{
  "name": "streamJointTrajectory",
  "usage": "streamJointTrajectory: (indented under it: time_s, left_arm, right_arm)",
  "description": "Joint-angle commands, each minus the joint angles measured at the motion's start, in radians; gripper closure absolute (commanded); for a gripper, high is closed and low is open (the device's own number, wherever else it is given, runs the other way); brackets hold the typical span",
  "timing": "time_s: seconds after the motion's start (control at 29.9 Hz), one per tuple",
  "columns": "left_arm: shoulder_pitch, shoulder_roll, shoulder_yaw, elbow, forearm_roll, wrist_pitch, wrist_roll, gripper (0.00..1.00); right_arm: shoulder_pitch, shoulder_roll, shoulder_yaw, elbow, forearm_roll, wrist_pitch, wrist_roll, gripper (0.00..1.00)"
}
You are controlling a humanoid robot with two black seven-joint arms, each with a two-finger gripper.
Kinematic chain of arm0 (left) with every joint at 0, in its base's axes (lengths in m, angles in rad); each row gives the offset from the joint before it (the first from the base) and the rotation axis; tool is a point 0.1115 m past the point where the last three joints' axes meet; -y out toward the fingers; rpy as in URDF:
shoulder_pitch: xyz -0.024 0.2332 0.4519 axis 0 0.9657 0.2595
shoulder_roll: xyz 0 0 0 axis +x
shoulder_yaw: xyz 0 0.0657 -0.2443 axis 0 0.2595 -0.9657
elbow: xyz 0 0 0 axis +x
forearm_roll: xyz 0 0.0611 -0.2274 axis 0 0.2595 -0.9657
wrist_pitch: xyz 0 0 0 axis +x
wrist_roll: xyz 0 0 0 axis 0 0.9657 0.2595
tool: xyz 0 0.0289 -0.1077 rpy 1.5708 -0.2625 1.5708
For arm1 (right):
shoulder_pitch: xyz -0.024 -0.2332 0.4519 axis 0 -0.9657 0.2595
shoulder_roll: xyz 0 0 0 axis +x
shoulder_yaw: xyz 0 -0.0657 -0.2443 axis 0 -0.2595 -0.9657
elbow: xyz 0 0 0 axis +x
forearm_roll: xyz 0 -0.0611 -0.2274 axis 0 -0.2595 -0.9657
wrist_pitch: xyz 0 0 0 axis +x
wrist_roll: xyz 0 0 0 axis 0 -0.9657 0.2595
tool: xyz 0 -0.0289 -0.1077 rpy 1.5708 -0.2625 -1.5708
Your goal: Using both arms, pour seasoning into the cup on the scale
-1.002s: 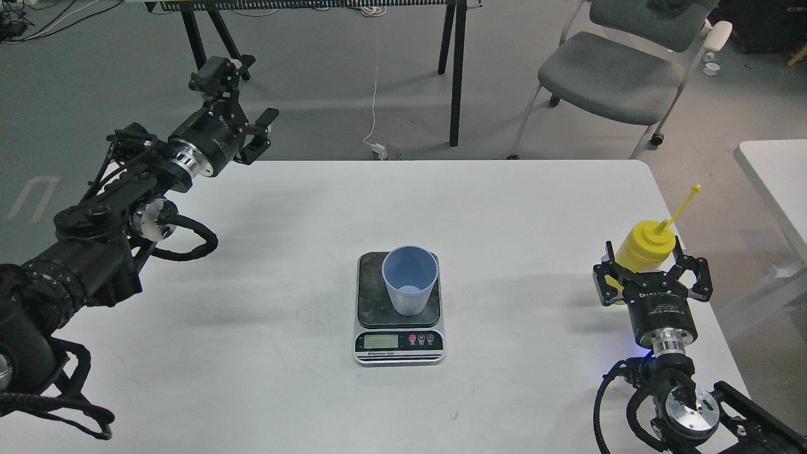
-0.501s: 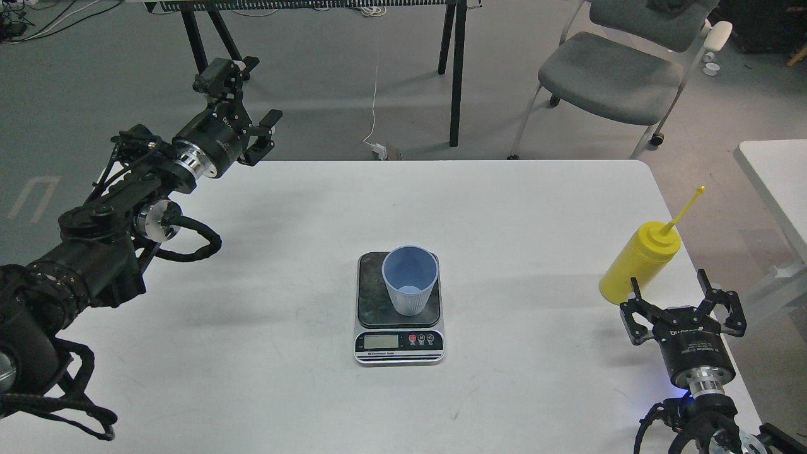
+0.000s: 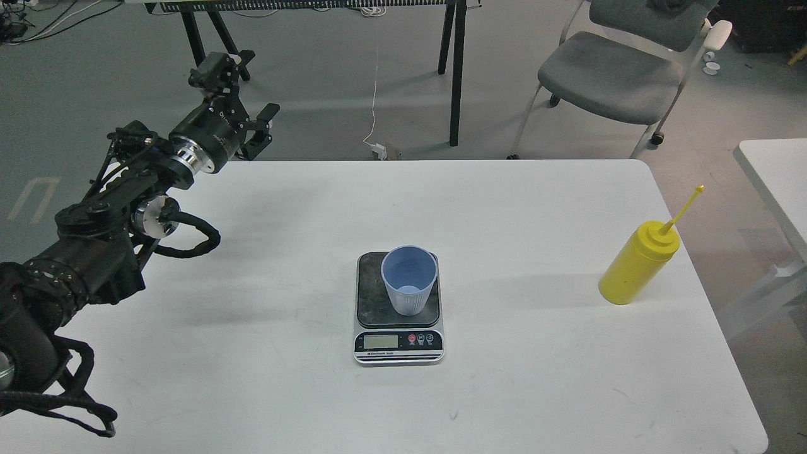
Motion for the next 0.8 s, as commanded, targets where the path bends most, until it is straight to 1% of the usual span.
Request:
streamJointTrajectory:
  time_s: [0.0, 0.1, 0.17, 0.27, 0.33, 0.43, 0.63, 0.77]
  left_arm:
    - [-0.002, 0.001, -0.001, 0.000, -0.002, 0.000, 0.000, 0.01]
    - [-0.002, 0.001, -0.001, 0.000, -0.002, 0.000, 0.000, 0.01]
    - [-0.002, 0.003, -0.003, 0.000, -0.004, 0.000, 0.000, 0.01]
    - [-0.008, 0.003, -0.003, 0.000, -0.004, 0.000, 0.000, 0.01]
    - [-0.008, 0.003, -0.003, 0.000, -0.004, 0.000, 0.000, 0.01]
    - [-0.014, 0.003, -0.004, 0.000, -0.004, 0.000, 0.000, 0.01]
    - [-0.022, 0.014, -0.007, 0.005, -0.005, 0.000, 0.000, 0.01]
    - [-0.022, 0.020, -0.015, 0.003, -0.004, 0.000, 0.000, 0.01]
  right_arm:
    - [0.252, 0.007, -0.085, -0.133, -0.151, 0.000, -0.043, 0.01]
    - [0.421, 0.039, -0.183, -0.186, -0.205, 0.000, -0.046, 0.01]
    - [0.533, 0.088, -0.246, -0.183, -0.204, 0.000, -0.048, 0.01]
    - [0.638, 0.175, -0.275, -0.175, -0.202, 0.000, -0.046, 0.01]
    - [0.666, 0.265, -0.282, -0.172, -0.204, 0.000, -0.046, 0.01]
    - [0.687, 0.355, -0.280, -0.157, -0.204, 0.000, -0.046, 0.01]
    - [0.647, 0.408, -0.269, 0.015, -0.202, 0.000, -0.032, 0.01]
    - [0.641, 0.464, -0.268, 0.044, -0.202, 0.000, -0.032, 0.01]
